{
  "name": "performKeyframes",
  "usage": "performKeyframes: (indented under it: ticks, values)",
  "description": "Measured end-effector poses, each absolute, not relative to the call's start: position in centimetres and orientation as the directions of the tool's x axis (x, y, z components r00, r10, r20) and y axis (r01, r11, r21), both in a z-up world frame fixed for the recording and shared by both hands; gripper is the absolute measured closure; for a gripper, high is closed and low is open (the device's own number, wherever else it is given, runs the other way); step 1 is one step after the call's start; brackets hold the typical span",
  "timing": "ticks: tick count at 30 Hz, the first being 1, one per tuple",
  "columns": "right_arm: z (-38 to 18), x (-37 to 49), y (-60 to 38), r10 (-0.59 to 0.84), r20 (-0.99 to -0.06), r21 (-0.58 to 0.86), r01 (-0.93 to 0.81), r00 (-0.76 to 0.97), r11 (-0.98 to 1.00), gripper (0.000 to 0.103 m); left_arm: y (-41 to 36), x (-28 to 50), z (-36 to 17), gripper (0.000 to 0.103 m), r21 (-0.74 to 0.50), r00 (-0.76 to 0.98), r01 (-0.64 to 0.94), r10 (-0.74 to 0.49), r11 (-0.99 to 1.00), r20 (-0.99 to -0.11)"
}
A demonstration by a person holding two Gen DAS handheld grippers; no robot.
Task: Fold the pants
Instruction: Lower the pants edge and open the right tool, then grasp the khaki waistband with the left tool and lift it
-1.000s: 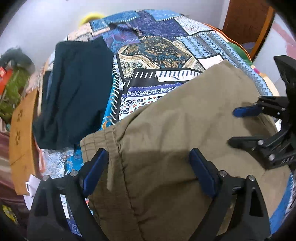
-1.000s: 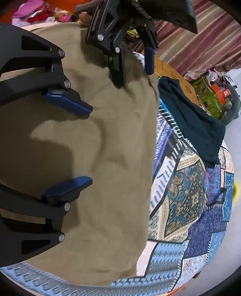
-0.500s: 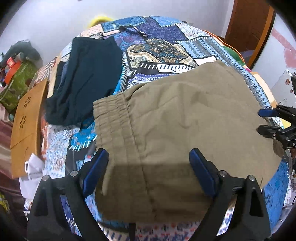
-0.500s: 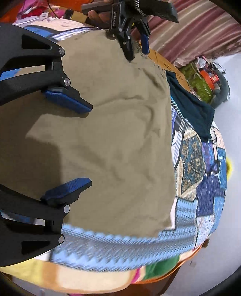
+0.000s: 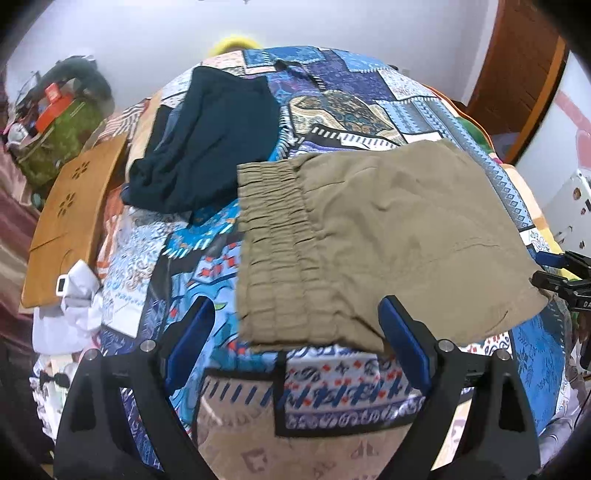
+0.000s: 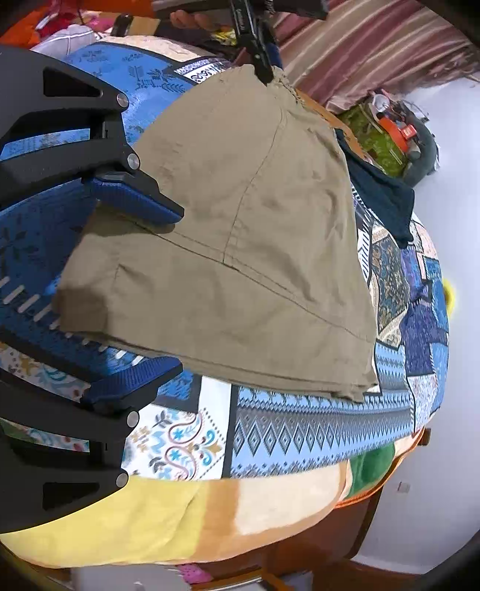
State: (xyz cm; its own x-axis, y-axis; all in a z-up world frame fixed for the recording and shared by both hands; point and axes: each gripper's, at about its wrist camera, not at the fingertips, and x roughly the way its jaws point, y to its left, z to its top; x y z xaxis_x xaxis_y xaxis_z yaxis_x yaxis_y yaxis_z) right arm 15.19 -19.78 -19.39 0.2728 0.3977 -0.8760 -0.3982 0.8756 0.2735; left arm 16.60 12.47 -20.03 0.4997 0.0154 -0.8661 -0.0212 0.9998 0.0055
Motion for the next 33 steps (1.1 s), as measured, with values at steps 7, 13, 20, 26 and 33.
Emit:
performKeyframes:
  ticks: [7,13,20,26,33]
  values:
    - [-16.5,15.1,-18.8,0.382,-0.853,0.21,-0.435,0.357,0.876,0.032,14.9,14.3,-17.4,0.012,-0.062,0.55,-0.107,0.007,0.992,-0.835]
    - [-13.1,15.4,-16.5,0.419,-0.784,0.179,-0.479,0.459,0.859,0.031,15.8,13.0,-16.2,0.012,-0.238,0.574,-0.15,-0.112,0.96,-0.812]
    - [-13.2,15.4,-11.9,0.465,-0.744,0.141,-0.568,0.479,0.811,0.028,14.0,12.8,-18.8,0.012,-0.363,0.512,-0.132,-0.25,0.922,-0.822]
    - [-17.2,15.9,-10.0,0.45,-0.792,0.157,-0.576,0.412,0.803,0.028,12.7,13.5,-20.8,0.012,-0.435,0.472,-0.13,-0.33,0.891,-0.818]
    - [-18.8,16.1,-11.0,0.477,-0.806,0.235,-0.549,0.351,0.802,0.028,13.8,15.0,-22.2,0.008,-0.598,0.478,-0.132,-0.478,0.79,-0.737]
